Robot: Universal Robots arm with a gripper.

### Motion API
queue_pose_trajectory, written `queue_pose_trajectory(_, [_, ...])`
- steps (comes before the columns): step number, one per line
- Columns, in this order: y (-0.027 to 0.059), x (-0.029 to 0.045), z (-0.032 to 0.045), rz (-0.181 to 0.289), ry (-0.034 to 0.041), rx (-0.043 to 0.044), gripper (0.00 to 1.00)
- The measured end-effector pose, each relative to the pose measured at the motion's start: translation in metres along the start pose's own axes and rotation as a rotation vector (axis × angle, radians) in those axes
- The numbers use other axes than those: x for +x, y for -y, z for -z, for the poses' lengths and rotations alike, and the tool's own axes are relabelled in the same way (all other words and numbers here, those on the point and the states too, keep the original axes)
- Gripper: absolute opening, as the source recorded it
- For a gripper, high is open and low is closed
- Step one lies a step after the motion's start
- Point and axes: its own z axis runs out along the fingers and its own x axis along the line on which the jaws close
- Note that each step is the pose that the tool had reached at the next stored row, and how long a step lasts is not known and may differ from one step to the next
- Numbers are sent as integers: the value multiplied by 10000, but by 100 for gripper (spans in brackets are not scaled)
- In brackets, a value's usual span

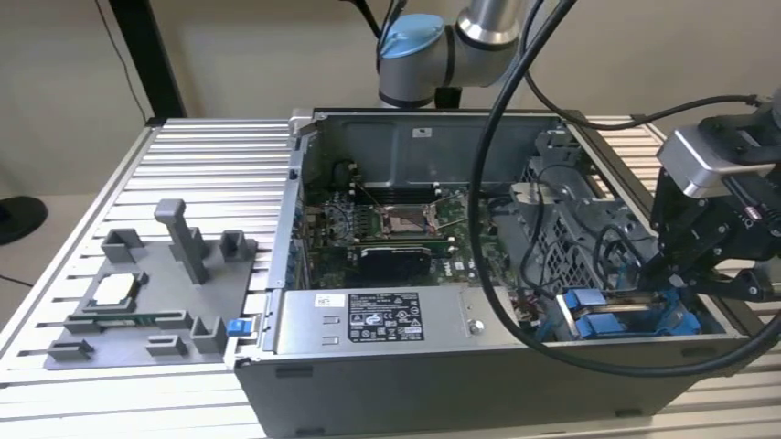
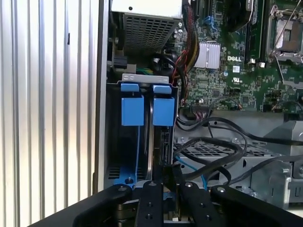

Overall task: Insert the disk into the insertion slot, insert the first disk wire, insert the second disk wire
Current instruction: 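Insert the first disk wire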

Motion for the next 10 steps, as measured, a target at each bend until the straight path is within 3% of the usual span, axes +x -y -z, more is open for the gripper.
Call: queue_pose_trajectory(10, [21,-1,-3,-2,3,0,0])
